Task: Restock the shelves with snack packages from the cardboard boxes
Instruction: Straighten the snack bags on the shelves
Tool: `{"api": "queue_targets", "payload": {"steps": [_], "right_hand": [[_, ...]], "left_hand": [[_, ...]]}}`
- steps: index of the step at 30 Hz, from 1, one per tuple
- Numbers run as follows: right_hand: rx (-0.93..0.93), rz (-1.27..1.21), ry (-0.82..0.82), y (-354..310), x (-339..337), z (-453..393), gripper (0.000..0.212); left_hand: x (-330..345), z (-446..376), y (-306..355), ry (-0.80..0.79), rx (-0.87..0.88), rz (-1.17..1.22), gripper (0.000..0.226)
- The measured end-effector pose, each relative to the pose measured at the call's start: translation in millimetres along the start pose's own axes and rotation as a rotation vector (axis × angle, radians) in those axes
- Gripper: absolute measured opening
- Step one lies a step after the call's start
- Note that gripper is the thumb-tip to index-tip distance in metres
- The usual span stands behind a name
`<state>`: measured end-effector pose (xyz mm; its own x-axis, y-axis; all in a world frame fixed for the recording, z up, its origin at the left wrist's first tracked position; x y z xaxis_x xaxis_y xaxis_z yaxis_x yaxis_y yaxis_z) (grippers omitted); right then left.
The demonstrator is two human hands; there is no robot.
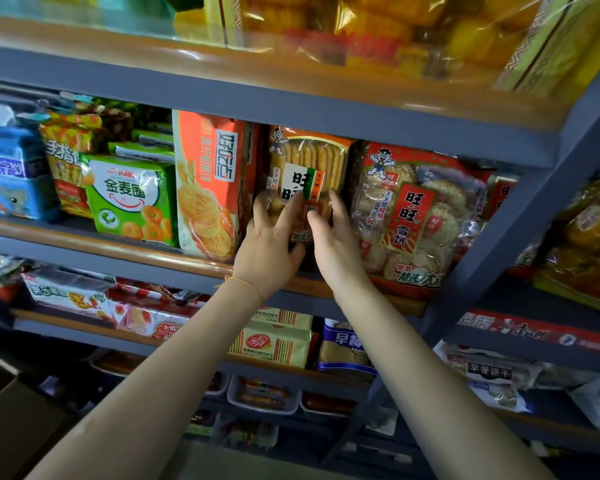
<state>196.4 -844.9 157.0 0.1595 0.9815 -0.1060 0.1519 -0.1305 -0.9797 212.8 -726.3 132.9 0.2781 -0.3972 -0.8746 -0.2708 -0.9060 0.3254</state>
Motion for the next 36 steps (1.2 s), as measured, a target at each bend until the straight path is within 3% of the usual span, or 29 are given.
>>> {"api": "queue_targets", "payload": {"steps": [4, 10, 18, 24, 32, 36], "right_hand": [[-0.022, -0.016, 0.102, -6, 6, -16, 0.072], [0.087, -0.117, 0.249, -3, 21, -52, 0.083], [0.064, -0.198, 0.326, 12, 30, -65, 0.119], [-0.025, -0.178, 0.403, 15, 33, -79, 0.104], [-0.028, -0.219, 0.322, 27, 36, -83, 0.11], [-0.012, -0.227, 0.3, 30, 31, -89, 0.103]], "left_hand": [[-3, -8, -1, -0.036, -0.031, 0.08, 0.08], [-2, -13, -4, -0.044, -0.079, 0.173, 0.082], [-2, -15, -9, -0.063, -0.11, 0.236, 0.084], [0, -16, -11, -0.078, -0.085, 0.241, 0.089], [3, -16, -17, -0.118, -0.054, 0.314, 0.091], [1, -22, -19, -0.176, -0.071, 0.41, 0.089]]}}
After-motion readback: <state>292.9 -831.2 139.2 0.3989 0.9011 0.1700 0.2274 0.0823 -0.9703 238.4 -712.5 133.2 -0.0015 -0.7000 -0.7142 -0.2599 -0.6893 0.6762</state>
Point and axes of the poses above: each hand's wrist, its own z-axis away from the middle knuckle, its own x-axis out of the palm, y = z × x, the point moved 3 cm from there along -z, towards the middle knuckle, and after that the axes turned 10 degrees about -z, right-handed, at the moved point
